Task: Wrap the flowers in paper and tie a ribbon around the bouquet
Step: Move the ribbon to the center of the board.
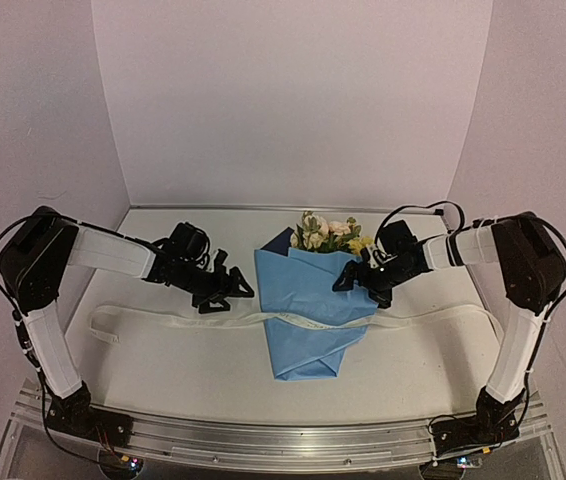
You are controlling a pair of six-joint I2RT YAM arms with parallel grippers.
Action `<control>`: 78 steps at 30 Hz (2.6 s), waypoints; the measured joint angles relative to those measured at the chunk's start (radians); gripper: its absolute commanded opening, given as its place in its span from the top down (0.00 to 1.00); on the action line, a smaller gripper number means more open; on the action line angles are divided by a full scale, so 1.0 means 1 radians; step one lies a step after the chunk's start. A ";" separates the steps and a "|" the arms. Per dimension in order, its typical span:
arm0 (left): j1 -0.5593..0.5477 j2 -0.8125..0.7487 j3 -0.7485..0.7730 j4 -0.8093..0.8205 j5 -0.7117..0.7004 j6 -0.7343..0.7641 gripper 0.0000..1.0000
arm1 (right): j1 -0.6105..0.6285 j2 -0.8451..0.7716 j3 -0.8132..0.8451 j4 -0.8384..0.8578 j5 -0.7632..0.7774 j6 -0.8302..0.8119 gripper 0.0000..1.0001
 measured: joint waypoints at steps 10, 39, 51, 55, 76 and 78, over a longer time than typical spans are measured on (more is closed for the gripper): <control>-0.005 0.067 0.024 0.012 0.024 0.028 0.31 | 0.038 0.053 -0.011 0.121 -0.030 0.078 0.69; -0.418 0.202 0.570 -0.520 -0.480 0.345 0.28 | 0.073 0.064 -0.015 0.114 0.074 0.097 0.93; -0.437 0.296 0.603 -0.637 -0.598 0.376 0.64 | 0.074 0.064 -0.010 0.104 0.081 0.096 0.95; -0.445 0.296 0.605 -0.640 -0.596 0.384 0.82 | 0.077 0.064 -0.007 0.095 0.095 0.096 0.98; -0.541 0.079 0.327 -0.504 -0.274 0.373 0.96 | 0.084 0.101 0.091 0.032 0.208 0.159 1.00; -0.562 0.068 0.294 -0.487 -0.249 0.369 0.96 | 0.087 0.114 0.118 0.020 0.221 0.172 1.00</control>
